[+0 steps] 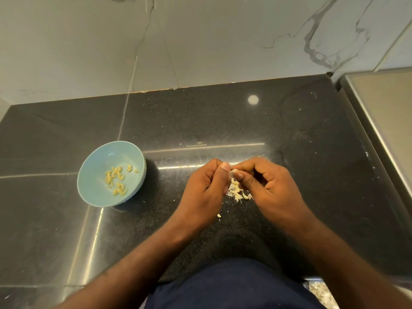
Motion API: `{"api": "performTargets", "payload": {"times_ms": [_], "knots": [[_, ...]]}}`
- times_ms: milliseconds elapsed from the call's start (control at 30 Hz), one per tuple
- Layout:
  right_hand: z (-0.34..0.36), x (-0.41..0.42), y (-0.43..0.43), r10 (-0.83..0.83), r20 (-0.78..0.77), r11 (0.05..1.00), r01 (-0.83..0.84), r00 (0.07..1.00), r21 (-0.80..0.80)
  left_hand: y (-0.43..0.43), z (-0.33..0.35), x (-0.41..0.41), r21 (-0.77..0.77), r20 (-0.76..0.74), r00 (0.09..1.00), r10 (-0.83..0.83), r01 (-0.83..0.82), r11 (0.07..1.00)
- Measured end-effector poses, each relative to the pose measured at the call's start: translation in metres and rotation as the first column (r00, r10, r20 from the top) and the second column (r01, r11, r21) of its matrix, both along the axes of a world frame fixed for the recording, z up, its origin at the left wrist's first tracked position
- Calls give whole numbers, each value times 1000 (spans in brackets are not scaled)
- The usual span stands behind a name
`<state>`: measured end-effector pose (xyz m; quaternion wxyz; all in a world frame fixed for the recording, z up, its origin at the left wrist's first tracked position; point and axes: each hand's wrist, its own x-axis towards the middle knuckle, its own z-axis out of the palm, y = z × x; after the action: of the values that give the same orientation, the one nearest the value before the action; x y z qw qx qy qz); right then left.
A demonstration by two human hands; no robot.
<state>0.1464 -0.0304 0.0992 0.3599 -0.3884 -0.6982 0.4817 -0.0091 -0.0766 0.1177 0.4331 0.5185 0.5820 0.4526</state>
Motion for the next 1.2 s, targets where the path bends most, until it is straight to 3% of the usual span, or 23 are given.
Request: {"api": "performTargets", "payload": {"times_ms": [167,433,667,900,1067,1200], "knots": [[-2,-3,-8,-94,-71,970,76,993,-230,5,-8,-5,-111,-20,988,150,-152,982],[-6,-6,-10,-207,-159,904,127,965,-408,3,-16,-7,-142,-6,992,126,-126,982],[-10,-6,-9,-209,-106,905,151,972,-399,0,-13,-3,-152,93,989,118,-103,983],[-10,-3,-7,-120,-15,932,107,993,-346,3,-15,-5,-138,58,995,86,-77,987],[-6,1,-5,-223,-27,933,205,974,-296,3,-17,-5,-177,117,982,150,-129,976],[-4,4,-4,-90,96,962,111,991,-250,3,-16,-4,-211,169,972,162,-125,970]]}}
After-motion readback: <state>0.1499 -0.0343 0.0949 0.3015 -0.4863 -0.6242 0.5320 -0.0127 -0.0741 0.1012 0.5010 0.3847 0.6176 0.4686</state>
